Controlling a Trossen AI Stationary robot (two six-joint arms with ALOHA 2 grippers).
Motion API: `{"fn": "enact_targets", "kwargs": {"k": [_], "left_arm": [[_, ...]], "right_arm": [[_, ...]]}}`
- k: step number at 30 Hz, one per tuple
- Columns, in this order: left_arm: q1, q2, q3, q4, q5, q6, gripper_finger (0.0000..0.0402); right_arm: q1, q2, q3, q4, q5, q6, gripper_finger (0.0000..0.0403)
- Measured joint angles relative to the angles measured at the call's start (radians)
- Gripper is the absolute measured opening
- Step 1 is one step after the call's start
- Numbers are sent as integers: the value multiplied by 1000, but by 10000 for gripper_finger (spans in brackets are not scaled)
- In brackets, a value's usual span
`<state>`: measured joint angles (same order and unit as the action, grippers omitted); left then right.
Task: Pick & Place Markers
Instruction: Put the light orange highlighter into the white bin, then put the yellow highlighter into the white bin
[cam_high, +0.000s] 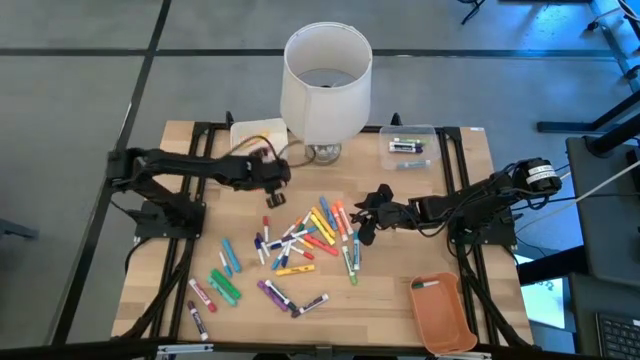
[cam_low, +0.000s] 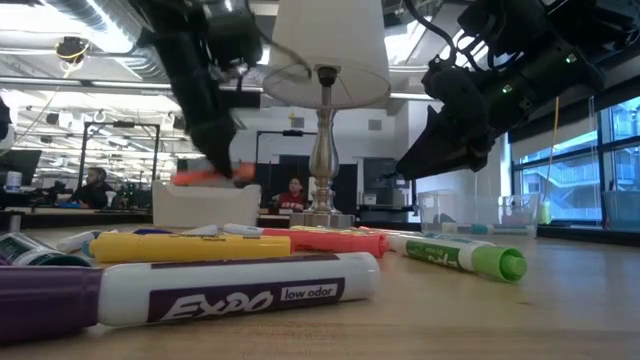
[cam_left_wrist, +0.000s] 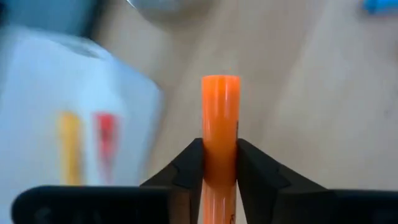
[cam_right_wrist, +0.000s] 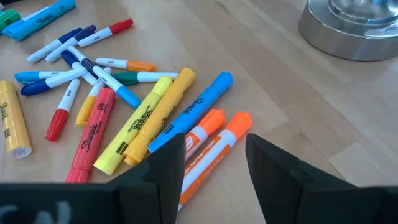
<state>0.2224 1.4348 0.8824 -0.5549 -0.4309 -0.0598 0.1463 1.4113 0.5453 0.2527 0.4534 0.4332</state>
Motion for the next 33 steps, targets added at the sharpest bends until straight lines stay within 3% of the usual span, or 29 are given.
{"fn": "enact_targets", "kwargs": {"k": [8,21,28,33], "left_arm": [[194,-24,10,75,-19,158,73],[454,89,11,186,-11,244,137],[424,81,11,186,203,157,142],[281,80,7,179,476,114,130]], "right_arm": [[0,0,0,5,0,-22,168],[0,0,0,5,-1,-30,168],[0,0,0,1,-1,-30,168],[0,0,0,-5,-2,-25,168]]}}
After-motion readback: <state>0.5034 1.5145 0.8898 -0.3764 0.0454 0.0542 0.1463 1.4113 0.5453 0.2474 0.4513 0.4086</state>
